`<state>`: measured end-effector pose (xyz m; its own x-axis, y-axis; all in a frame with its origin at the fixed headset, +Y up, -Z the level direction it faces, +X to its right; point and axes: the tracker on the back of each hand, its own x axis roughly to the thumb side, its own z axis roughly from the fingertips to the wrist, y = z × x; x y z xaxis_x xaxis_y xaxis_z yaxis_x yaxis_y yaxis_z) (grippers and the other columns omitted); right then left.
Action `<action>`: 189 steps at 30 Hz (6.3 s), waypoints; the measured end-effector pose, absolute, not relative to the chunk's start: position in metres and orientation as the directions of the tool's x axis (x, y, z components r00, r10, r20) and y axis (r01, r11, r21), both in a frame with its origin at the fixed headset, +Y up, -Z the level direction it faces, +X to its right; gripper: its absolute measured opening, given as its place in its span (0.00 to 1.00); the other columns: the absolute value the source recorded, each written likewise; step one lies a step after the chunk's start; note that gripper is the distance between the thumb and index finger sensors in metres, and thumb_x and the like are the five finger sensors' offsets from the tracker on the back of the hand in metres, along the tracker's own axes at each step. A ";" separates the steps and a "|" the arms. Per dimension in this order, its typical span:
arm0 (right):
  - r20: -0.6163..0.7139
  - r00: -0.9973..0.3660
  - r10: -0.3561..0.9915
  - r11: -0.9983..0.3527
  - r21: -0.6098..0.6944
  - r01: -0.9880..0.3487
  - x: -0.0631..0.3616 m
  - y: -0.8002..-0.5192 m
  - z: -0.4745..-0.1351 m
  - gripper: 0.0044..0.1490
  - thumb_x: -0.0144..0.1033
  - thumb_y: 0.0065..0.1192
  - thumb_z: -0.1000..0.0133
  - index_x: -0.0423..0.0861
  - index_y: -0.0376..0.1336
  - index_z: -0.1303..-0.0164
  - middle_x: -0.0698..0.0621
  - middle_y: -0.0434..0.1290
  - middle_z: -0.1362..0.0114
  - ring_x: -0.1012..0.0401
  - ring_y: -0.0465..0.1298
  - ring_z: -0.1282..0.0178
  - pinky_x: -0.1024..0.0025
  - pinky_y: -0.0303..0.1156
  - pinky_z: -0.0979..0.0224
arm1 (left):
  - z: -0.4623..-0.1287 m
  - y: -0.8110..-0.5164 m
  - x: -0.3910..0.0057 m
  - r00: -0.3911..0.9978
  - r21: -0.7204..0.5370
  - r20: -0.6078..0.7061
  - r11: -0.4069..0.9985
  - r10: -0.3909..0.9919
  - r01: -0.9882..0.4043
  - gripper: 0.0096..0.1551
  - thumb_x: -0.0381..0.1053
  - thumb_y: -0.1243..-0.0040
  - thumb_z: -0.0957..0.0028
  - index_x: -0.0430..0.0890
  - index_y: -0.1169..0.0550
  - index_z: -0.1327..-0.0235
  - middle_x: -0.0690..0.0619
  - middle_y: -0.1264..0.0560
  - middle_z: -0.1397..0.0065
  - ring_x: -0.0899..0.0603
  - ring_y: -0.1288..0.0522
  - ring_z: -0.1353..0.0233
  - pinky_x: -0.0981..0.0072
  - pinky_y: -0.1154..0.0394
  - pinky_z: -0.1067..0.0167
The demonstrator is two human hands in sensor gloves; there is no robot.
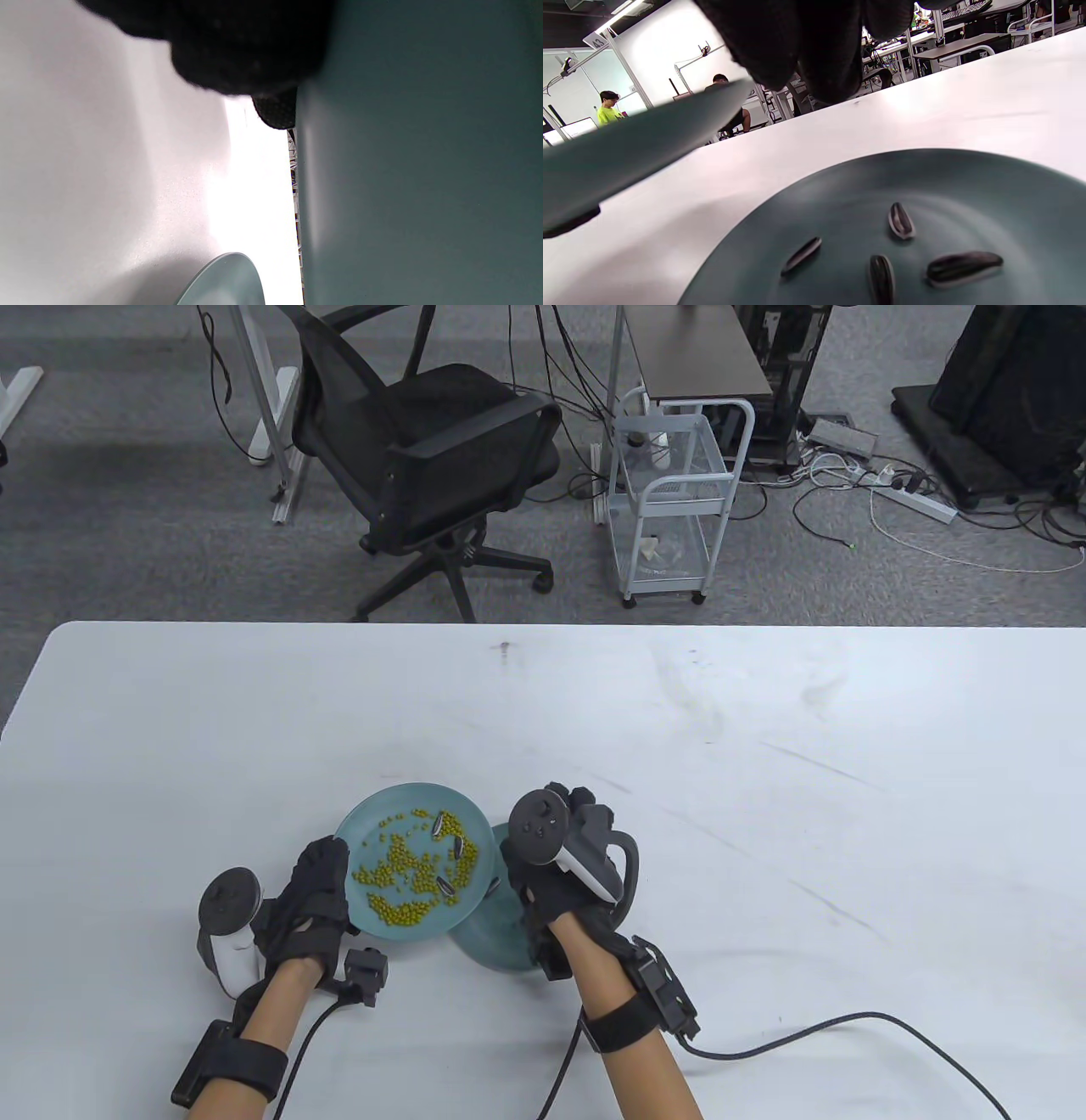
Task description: Pick sunflower seeds with hand pinch into plate
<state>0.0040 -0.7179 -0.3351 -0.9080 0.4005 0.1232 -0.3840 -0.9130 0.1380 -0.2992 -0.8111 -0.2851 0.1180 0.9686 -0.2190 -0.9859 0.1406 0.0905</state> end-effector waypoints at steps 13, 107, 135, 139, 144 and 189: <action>0.181 -0.893 0.411 -0.908 0.168 -0.383 -0.010 -0.694 -0.323 0.26 0.35 0.69 0.37 0.28 0.73 0.41 0.24 0.50 0.16 0.22 0.44 0.21 0.21 0.39 0.28 | -0.283 -0.813 -0.283 0.138 0.021 -0.207 0.146 0.968 -0.989 0.24 0.58 0.53 0.34 0.43 0.35 0.34 0.55 0.19 0.43 0.51 0.18 0.73 0.62 0.22 0.69; 0.155 -0.935 0.318 -0.947 0.091 -0.307 -0.010 -0.708 -0.341 0.20 0.29 0.74 0.40 0.29 0.74 0.47 0.27 0.52 0.16 0.24 0.46 0.20 0.22 0.40 0.27 | -0.284 -0.807 -0.305 0.125 0.146 -0.237 0.162 0.963 -0.976 0.24 0.58 0.54 0.33 0.45 0.37 0.32 0.57 0.20 0.42 0.52 0.18 0.71 0.63 0.21 0.67; 0.154 -0.941 0.301 -0.953 0.067 -0.294 -0.008 -0.726 -0.342 0.22 0.33 0.73 0.40 0.30 0.73 0.46 0.26 0.52 0.17 0.24 0.48 0.21 0.22 0.42 0.28 | -0.284 -0.807 -0.305 0.092 0.142 -0.222 0.125 0.971 -0.982 0.24 0.57 0.53 0.33 0.44 0.36 0.33 0.56 0.20 0.42 0.52 0.18 0.72 0.63 0.21 0.68; 0.156 -0.937 0.311 -0.950 0.064 -0.305 -0.007 -0.723 -0.341 0.22 0.33 0.73 0.40 0.30 0.74 0.46 0.26 0.52 0.17 0.24 0.48 0.21 0.22 0.42 0.28 | -0.284 -0.807 -0.304 0.093 0.141 -0.220 0.126 0.971 -0.982 0.24 0.57 0.53 0.33 0.44 0.36 0.33 0.56 0.20 0.42 0.52 0.18 0.72 0.63 0.21 0.68; 0.149 -0.944 0.295 -0.955 0.079 -0.286 -0.007 -0.723 -0.341 0.22 0.32 0.74 0.40 0.30 0.74 0.46 0.26 0.52 0.17 0.24 0.47 0.21 0.22 0.41 0.28 | -0.284 -0.807 -0.303 0.094 0.135 -0.218 0.126 0.971 -0.983 0.24 0.57 0.53 0.33 0.44 0.36 0.33 0.56 0.20 0.43 0.52 0.18 0.72 0.63 0.21 0.68; 0.275 -0.942 0.191 -0.972 0.189 -0.141 -0.046 -0.705 -0.319 0.22 0.29 0.77 0.43 0.28 0.75 0.46 0.25 0.50 0.16 0.23 0.43 0.21 0.21 0.38 0.28 | -0.277 -0.806 -0.262 0.209 -0.012 -0.174 0.211 0.962 -0.977 0.24 0.55 0.53 0.34 0.41 0.36 0.35 0.54 0.20 0.44 0.51 0.18 0.73 0.61 0.22 0.69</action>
